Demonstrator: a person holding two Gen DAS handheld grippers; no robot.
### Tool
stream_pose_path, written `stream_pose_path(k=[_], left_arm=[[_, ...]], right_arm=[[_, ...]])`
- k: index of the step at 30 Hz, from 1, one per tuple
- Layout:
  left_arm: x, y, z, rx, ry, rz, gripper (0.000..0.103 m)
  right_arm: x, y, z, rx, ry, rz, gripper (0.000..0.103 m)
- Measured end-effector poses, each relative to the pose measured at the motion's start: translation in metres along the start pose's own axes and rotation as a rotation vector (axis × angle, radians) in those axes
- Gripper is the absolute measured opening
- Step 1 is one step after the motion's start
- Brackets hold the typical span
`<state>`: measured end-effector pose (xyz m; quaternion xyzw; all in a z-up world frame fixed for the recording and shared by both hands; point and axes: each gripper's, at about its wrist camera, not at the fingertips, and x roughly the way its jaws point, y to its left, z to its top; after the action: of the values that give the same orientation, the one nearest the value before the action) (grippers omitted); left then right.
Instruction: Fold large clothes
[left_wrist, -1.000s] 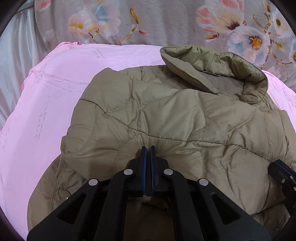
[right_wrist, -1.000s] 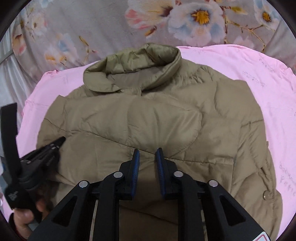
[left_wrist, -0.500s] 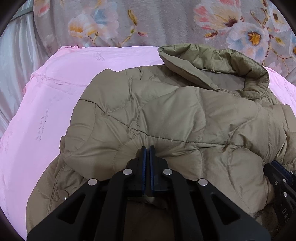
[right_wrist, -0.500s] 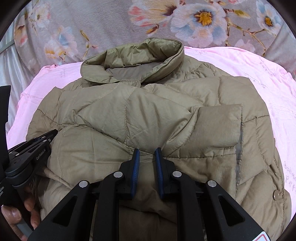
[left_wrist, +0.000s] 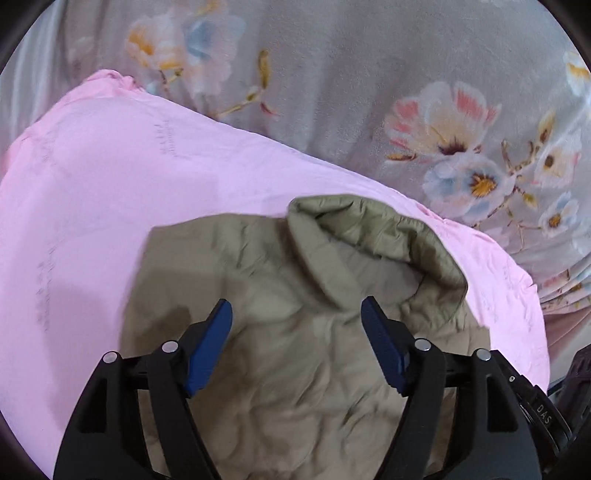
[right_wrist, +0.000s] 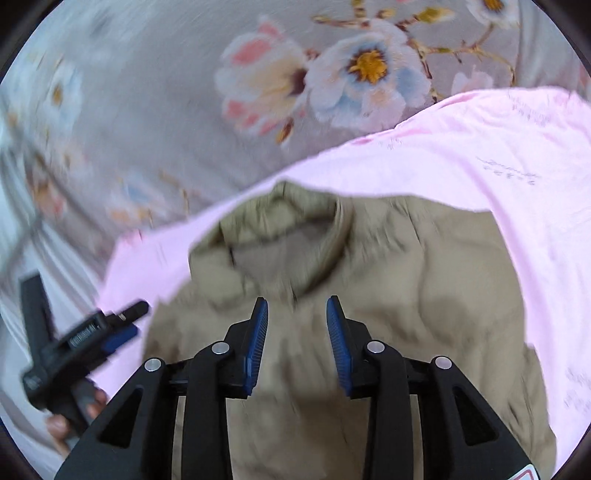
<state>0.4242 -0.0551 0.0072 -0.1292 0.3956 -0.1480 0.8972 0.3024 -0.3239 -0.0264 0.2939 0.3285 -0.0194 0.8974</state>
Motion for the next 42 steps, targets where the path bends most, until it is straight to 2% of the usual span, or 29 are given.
stream_pose_path(k=[4,5,6,7,8,9,12,14,17,24,27,30,31,32,33,35,37,38,39,40,42], left_arm=[[0.057,-0.004,0.024,-0.099,0.122,-0.081,0.069],[0.066,-0.004,0.024,-0.119,0.146,-0.088,0.066],[0.081,-0.002,0.024,-0.14,0.18,-0.09,0.06],[0.088,-0.002,0.021,-0.141,0.192,-0.083,0.041],[0.094,-0.003,0.019,-0.132,0.205,-0.077,0.02],[0.097,-0.004,0.016,-0.108,0.217,-0.087,0.016],[0.09,-0.011,0.006,-0.006,0.159,-0.042,0.01],[0.092,-0.013,-0.002,0.041,0.143,-0.011,0.009],[0.103,-0.01,-0.019,0.085,0.129,0.033,0.009],[0.106,-0.016,-0.031,0.152,0.086,0.093,0.009],[0.106,-0.017,-0.032,0.162,0.077,0.11,0.01],[0.096,-0.013,-0.032,0.152,0.069,0.092,0.011],[0.089,-0.009,-0.031,0.138,0.07,0.068,0.013],[0.08,-0.005,-0.028,0.118,0.073,0.039,0.019],[0.069,0.001,-0.024,0.09,0.069,0.007,0.023],[0.051,0.006,-0.011,0.057,0.039,-0.02,0.05],[0.034,0.009,0.01,0.011,-0.003,-0.038,0.058],[0.03,0.009,0.023,-0.013,-0.009,-0.06,0.063],[0.03,0.007,0.039,-0.044,-0.005,-0.077,0.066],[0.033,0.007,0.051,-0.076,0.001,-0.095,0.067],[0.044,0.006,0.076,-0.153,0.024,-0.108,0.067]], right_arm=[[0.04,-0.017,0.022,0.151,0.041,0.058,0.035],[0.054,-0.024,0.023,0.198,0.062,0.083,0.035],[0.063,-0.028,0.023,0.223,0.079,0.092,0.034],[0.075,-0.032,0.022,0.239,0.105,0.094,0.021],[0.079,-0.033,0.021,0.236,0.113,0.098,0.012],[0.079,-0.031,0.02,0.209,0.11,0.104,0.006],[0.065,-0.016,0.015,0.041,0.047,0.04,0.004],[0.068,-0.016,0.009,-0.021,0.05,-0.019,0.003],[0.084,-0.024,-0.001,-0.045,0.093,-0.084,0.002],[0.1,-0.033,-0.008,-0.062,0.127,-0.146,0.0],[0.103,-0.037,-0.008,-0.049,0.13,-0.141,0.0],[0.097,-0.04,-0.009,-0.019,0.132,-0.116,0.0],[0.089,-0.039,-0.009,-0.008,0.127,-0.112,0.006],[0.078,-0.038,-0.008,0.003,0.109,-0.103,0.01],[0.066,-0.036,-0.006,0.011,0.083,-0.08,0.014],[0.046,-0.035,0.002,0.04,0.043,-0.025,0.015],[0.036,-0.031,0.016,0.094,0.026,0.059,0.023],[0.036,-0.028,0.025,0.13,0.03,0.117,0.027],[0.039,-0.025,0.033,0.176,0.037,0.18,0.035],[0.044,-0.024,0.041,0.228,0.042,0.239,0.039],[0.056,-0.022,0.053,0.334,0.052,0.33,0.039]])
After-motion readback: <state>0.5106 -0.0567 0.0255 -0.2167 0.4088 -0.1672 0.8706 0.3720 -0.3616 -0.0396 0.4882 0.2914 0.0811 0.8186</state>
